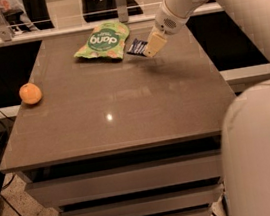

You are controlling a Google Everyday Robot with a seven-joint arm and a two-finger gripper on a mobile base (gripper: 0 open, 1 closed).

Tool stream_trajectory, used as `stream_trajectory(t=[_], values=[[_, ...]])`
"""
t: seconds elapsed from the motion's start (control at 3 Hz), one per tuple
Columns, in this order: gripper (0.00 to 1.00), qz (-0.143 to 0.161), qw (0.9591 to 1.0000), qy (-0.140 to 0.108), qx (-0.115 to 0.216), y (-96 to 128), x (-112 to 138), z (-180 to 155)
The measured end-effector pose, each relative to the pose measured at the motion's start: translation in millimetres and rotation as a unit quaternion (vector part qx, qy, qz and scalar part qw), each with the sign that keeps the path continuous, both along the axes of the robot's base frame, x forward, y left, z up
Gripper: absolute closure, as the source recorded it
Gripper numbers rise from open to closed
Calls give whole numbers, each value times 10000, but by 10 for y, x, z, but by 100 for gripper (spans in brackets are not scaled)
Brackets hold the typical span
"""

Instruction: Move rxbar blueberry near green rice chip bag

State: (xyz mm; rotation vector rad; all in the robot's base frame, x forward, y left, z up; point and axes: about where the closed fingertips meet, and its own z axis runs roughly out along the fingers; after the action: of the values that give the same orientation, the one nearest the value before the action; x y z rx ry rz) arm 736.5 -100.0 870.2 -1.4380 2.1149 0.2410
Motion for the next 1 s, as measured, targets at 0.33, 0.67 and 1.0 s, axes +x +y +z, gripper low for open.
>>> stream_trajectory(t=[0.33,0.67,1.0], values=[[100,33,10000,-14,36,208,326,-58],[100,53,9999,-56,99,355,487,-89],[82,67,9999,-28,134,443,562,-145]])
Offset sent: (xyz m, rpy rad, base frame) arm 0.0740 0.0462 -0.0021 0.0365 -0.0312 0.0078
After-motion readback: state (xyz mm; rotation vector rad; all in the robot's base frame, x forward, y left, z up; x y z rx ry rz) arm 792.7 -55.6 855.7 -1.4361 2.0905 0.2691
